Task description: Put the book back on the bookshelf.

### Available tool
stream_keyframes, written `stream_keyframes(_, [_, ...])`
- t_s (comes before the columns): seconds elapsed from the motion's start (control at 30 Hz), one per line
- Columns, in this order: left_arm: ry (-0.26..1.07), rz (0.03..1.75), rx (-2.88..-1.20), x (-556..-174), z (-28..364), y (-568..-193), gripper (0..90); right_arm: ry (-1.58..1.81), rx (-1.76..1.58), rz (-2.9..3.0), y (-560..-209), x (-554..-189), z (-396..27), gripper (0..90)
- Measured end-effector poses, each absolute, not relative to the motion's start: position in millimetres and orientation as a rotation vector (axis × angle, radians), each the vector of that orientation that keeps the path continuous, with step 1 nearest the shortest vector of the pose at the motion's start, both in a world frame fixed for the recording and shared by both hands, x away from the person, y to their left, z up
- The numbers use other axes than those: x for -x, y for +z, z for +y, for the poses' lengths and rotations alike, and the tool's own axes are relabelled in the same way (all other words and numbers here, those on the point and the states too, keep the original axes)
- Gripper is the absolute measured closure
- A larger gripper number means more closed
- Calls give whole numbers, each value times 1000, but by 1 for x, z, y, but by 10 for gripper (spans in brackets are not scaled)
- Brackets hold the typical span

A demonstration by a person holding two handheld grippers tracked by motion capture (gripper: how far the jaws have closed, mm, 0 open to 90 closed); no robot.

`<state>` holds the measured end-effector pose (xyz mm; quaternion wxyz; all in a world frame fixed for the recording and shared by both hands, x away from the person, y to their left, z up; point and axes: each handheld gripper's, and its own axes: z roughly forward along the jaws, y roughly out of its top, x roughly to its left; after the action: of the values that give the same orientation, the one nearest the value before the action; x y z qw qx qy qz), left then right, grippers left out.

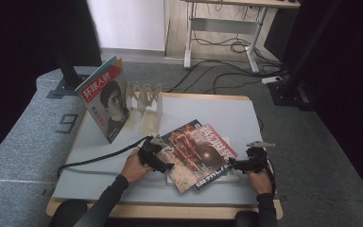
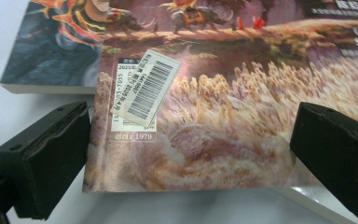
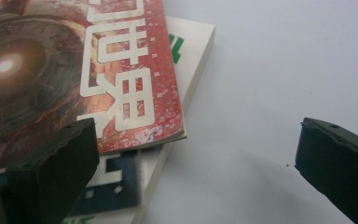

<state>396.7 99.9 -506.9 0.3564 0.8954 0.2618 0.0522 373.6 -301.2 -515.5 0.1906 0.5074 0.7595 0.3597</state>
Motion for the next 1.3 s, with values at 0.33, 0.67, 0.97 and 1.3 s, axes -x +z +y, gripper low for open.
stream_keyframes(0.33, [68, 671, -2292, -386, 100, -512, 0, 1029, -1492, 2089, -518, -388, -306, 0])
stream_keyframes(0.67, [55, 636, -2292, -374, 99, -514, 0, 991, -1518, 2044, -517, -399, -304, 0])
stream_keyframes(0.97, [157, 602, -2313, -368, 109, -507, 0, 994, -1494, 2054, -513, -391, -299, 28])
stream_keyframes(1.3, [162, 580, -2311, -367, 120, -508, 72, 1026, -1456, 2093, -512, -380, -289, 28])
